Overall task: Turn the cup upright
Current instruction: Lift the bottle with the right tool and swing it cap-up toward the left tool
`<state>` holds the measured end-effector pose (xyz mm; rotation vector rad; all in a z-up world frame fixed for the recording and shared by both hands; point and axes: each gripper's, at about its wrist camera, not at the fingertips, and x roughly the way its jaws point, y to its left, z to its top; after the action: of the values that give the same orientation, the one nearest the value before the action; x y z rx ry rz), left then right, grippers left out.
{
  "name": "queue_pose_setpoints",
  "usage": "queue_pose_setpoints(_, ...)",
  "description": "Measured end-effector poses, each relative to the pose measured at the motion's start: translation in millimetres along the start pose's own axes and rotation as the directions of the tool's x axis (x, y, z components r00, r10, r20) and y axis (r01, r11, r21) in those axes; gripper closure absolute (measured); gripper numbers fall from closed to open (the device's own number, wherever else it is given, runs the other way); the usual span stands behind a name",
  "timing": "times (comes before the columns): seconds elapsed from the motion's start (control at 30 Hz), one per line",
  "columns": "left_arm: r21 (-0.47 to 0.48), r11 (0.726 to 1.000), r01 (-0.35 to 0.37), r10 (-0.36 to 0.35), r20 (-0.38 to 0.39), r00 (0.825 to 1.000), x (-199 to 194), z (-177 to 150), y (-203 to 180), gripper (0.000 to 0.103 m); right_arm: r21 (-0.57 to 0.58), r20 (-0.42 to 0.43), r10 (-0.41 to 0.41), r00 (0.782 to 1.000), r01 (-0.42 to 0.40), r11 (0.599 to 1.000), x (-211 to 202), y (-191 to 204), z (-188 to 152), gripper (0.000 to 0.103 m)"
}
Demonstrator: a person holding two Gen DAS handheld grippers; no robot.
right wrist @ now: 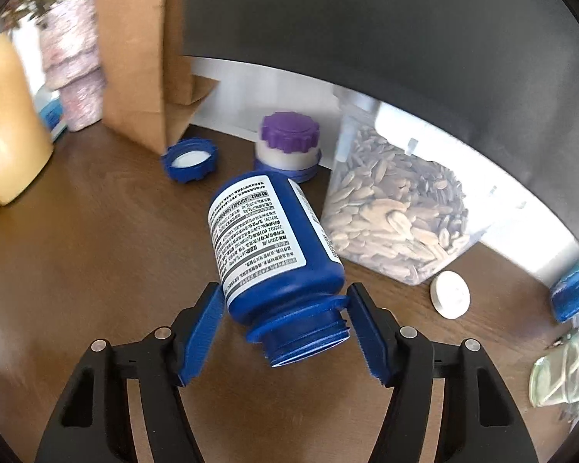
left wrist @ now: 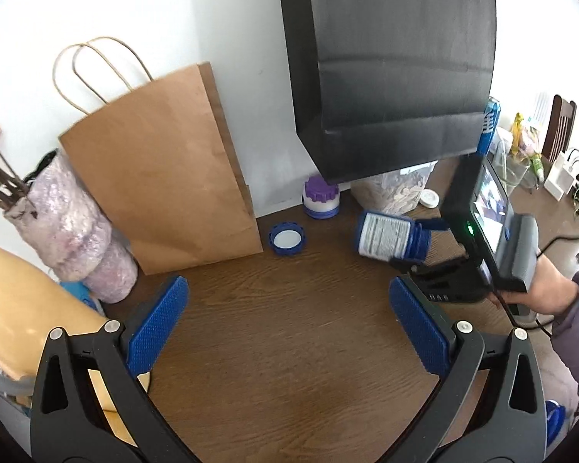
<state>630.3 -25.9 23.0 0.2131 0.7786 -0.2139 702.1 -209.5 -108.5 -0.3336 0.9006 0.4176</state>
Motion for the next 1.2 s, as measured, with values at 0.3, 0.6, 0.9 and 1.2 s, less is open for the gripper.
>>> queue_pose_setpoints(0.3, 0.039, 0.992, -0.122, 0.119, 0.068, 0.991, -104.3, -1.9, -22.0, 0.000, -0.025, 0.035, 0.006, 0.999, -0.005, 1.000, -114.0, 25.6, -20.8, 0.036)
queue_pose_setpoints(0.6, 0.041, 0.996, -0.083, 0.082, 0.022, 0.996, -190.5, -98.1, -58.8, 0.000, -0.001, 0.159, 0.104, 0.982, -0.105, 0.994, -264.5, 77.6, -77.2, 0.036)
queue_pose_setpoints(0.9, -0.014, 0.997, 0.080, -0.080, 0.003, 0.997, -231.2, -249.7, -102.8, 0.000, -0.002, 0.183, 0.289, 0.940, -0.294, 0.956, -307.8, 160.9, -187.1, 0.036)
queue_pose_setpoints(1.2, 0.038, 0.988, 0.147, -0.145, -0.044, 0.988, -195.5, -334.3, -159.4, 0.000, 0.093, 0.191, 0.351, 0.917, -0.373, 0.923, -276.4, 193.7, -297.0, 0.037)
